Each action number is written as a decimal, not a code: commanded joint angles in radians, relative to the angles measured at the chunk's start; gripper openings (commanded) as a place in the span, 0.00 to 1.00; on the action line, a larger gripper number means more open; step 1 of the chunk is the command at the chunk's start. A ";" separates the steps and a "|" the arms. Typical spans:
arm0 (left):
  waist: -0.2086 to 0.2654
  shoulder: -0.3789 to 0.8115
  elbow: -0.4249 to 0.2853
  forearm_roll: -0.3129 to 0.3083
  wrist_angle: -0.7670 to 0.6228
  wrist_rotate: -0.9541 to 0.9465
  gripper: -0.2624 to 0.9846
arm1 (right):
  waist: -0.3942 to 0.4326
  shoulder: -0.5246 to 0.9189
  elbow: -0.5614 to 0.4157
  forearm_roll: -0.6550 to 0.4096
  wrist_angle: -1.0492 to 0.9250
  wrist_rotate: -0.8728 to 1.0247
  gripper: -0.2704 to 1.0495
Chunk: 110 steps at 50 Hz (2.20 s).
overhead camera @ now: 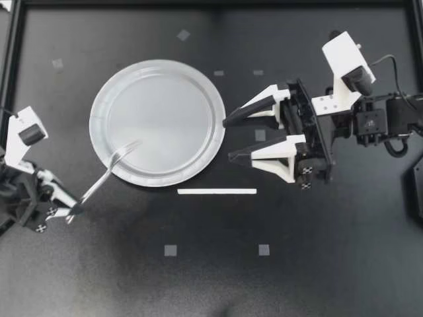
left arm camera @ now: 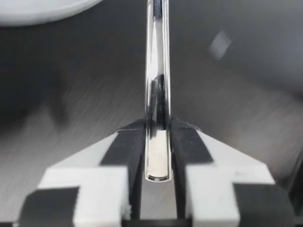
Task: Pick up the fork and place it on the plate.
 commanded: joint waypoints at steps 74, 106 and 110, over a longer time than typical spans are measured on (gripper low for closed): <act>0.029 0.351 -0.155 0.126 0.321 -0.115 0.21 | -0.006 0.040 0.029 0.031 -0.097 0.002 0.80; 0.029 0.377 -0.143 0.083 0.270 -0.115 0.57 | -0.006 0.040 0.031 0.032 -0.097 0.006 0.79; 0.029 0.383 -0.143 0.083 0.258 -0.115 0.64 | -0.006 0.041 0.031 0.032 -0.097 0.011 0.79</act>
